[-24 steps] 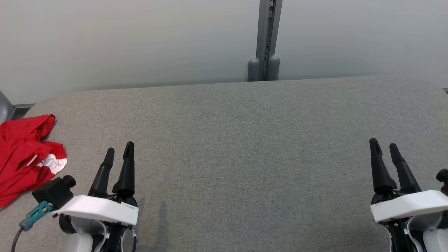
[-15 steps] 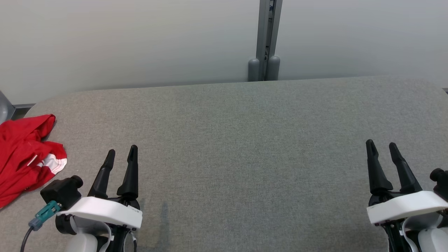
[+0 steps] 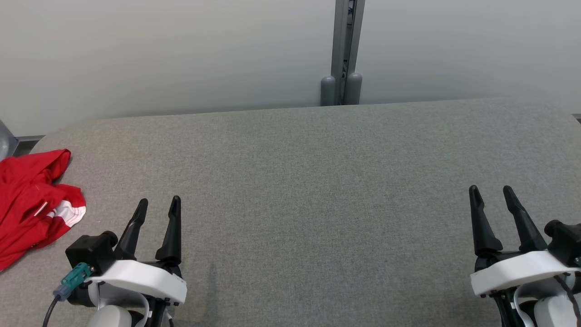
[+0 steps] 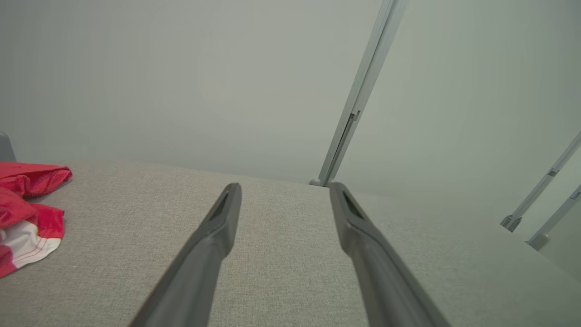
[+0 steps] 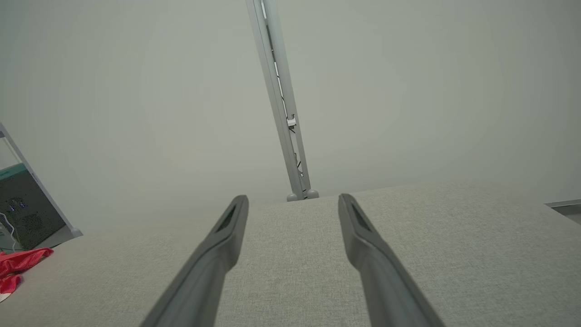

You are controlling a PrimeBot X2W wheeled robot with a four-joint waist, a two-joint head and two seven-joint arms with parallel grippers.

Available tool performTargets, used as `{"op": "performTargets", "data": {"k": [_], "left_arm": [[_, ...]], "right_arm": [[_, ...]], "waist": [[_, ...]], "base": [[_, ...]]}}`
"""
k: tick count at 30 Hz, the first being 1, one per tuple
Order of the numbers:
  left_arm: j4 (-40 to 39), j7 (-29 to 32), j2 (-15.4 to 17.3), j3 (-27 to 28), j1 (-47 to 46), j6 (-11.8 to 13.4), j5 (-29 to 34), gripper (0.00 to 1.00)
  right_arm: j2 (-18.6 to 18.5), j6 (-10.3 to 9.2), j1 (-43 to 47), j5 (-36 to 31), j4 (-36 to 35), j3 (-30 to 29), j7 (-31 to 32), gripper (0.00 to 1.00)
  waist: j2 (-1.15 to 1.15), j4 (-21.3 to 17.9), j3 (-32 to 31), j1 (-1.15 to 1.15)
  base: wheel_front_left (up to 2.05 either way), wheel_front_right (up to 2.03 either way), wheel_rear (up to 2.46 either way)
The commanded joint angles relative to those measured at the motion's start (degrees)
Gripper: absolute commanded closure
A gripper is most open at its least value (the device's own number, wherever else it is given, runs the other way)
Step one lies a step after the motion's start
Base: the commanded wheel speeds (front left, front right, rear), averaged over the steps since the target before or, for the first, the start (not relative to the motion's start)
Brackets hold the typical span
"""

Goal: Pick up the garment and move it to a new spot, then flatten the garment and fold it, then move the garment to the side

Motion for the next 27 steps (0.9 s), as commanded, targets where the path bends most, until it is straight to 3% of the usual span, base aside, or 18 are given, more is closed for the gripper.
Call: {"op": "performTargets", "data": {"k": [1, 27], "left_arm": [[-0.1, -0.6, 0.5, -0.1, -1.6, 0.3, 1.8, 0.0], [4.1, -3.8, -0.1, 0.6, -2.2, 0.3, 12.3, 0.0]], "right_arm": [[-0.4, 0.22, -1.1, -1.8, -0.1, 0.0, -0.7, 0.0], [0.3, 0.2, -1.1, -11.3, 2.9, -0.1, -3.9, 0.0]], "waist": [[0.0, 0.0, 0.0, 0.0], [0.0, 0.1, 0.1, 0.0]], "base": [[0.0, 0.0, 0.0], [0.0, 0.0, 0.0]]}}
